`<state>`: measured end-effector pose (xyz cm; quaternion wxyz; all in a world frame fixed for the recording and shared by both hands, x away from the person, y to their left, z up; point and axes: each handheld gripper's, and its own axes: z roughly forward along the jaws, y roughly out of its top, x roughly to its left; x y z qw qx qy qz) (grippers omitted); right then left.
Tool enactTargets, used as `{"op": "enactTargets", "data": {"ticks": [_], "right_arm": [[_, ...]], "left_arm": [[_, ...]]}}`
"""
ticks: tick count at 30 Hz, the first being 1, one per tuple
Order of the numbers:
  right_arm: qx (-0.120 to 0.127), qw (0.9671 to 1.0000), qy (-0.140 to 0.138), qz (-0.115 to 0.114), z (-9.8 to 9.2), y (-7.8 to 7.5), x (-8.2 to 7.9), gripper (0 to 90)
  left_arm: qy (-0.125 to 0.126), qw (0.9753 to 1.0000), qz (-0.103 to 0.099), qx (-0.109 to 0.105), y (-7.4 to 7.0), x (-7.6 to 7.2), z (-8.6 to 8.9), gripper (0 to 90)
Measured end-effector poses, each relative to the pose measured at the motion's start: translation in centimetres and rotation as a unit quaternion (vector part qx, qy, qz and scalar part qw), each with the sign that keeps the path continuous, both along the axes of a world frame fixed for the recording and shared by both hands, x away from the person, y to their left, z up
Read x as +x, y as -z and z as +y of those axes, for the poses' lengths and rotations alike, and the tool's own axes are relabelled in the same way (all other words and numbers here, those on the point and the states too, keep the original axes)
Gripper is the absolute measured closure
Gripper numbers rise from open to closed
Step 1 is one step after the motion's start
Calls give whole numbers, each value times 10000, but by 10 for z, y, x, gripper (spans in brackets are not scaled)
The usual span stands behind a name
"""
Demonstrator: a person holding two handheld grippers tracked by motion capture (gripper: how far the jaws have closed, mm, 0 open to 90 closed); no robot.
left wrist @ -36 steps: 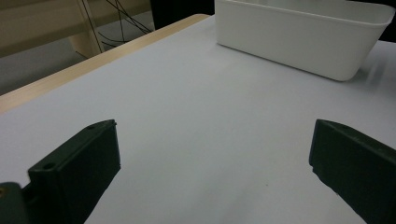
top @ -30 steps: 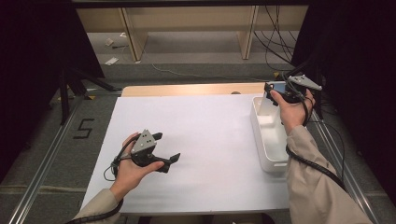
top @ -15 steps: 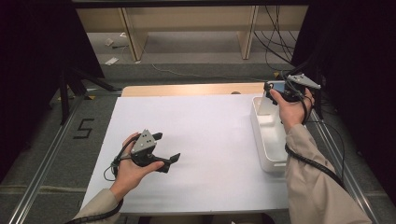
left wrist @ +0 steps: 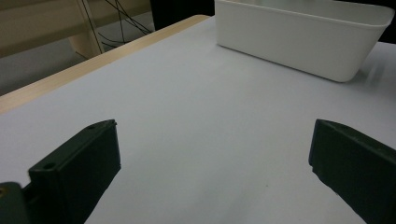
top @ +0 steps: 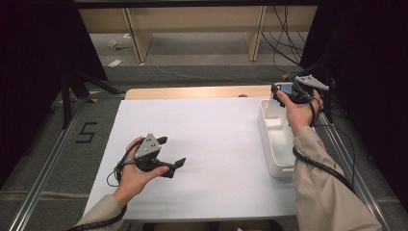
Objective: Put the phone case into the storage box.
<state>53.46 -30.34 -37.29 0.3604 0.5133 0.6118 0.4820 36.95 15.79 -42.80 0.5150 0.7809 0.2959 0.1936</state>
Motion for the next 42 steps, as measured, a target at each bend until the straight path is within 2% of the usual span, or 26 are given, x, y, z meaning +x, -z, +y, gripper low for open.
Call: {"op": "enactTargets", "data": {"ticks": [42], "right_arm": [[17,9999,104,82,1,7,12,182]], "left_arm": [[4,10000,10,-4,0,0,0,17]]}}
